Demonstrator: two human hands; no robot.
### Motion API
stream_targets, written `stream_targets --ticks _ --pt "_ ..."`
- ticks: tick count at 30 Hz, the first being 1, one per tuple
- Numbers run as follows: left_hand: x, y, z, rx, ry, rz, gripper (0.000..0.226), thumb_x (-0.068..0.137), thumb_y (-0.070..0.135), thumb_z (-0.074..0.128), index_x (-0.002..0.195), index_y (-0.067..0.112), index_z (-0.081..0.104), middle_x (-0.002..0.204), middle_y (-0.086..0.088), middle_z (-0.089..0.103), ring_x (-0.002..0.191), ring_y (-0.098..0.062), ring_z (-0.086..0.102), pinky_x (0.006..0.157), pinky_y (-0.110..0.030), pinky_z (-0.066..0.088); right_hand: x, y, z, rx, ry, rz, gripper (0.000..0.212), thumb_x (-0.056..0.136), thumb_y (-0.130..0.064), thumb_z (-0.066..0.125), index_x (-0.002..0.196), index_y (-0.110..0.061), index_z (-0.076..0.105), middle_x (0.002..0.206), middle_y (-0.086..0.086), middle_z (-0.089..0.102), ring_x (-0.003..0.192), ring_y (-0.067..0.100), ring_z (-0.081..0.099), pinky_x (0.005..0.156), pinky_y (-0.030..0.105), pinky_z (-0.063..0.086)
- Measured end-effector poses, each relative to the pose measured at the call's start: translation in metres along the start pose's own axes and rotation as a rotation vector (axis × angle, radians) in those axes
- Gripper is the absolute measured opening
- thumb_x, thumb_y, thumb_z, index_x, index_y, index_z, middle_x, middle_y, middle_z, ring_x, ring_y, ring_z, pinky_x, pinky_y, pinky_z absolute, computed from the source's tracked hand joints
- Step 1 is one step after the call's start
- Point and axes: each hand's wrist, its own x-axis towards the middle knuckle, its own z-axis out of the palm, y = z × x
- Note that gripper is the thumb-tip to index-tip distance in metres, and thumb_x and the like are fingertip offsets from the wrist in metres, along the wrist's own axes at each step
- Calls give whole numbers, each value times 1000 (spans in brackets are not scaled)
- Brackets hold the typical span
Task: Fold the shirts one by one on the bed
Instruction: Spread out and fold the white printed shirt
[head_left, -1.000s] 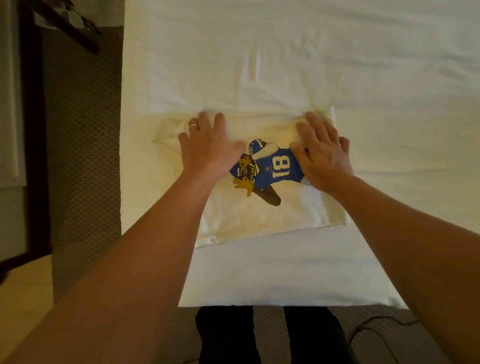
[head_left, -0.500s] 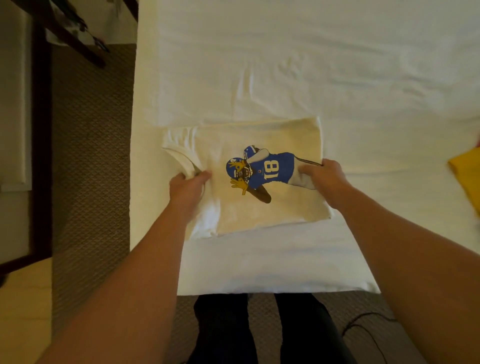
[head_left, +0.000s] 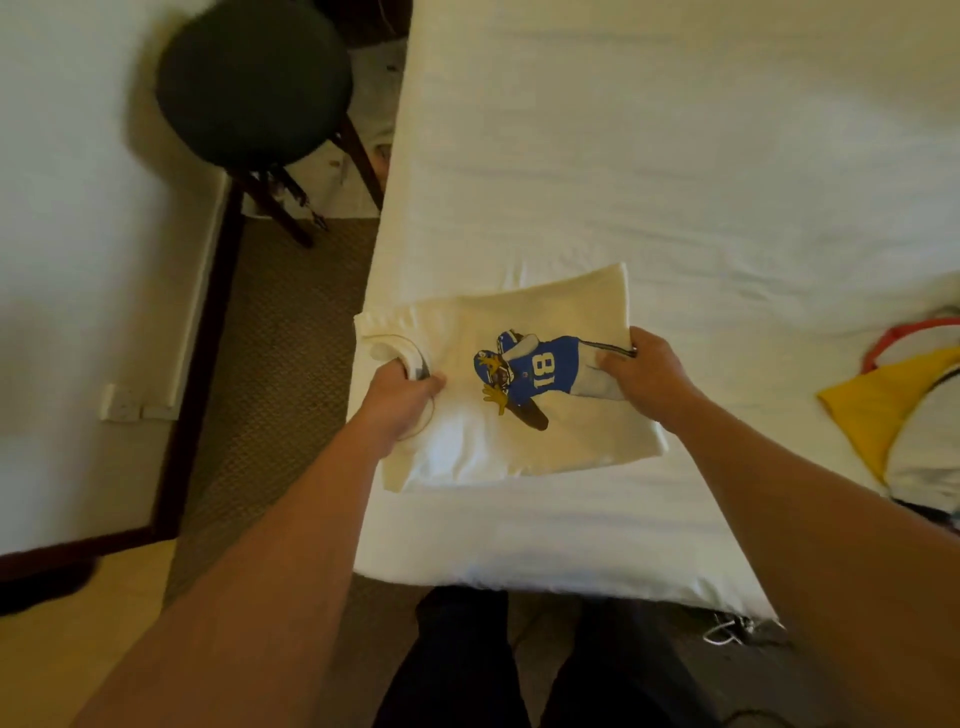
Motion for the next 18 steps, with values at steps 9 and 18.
stream_targets --ticks 9,18 --pt "-139 27 -43 -202 222 117 36 92 4 69 128 7 65 119 -6 67 113 -26 62 95 -35 44 -66 -78 -64 -224 -95 -348 20 97 -26 60 109 -10 64 101 9 66 93 29 61 74 33 43" --pt "-264 11 -85 -353 490 131 36 92 8 69 128 13 63 114 -3 62 109 -24 59 89 -31 38 -131 -141 -52 -320 -181 -595 20 95 -21 62 111 -11 66 102 9 66 91 29 59 74 32 41"
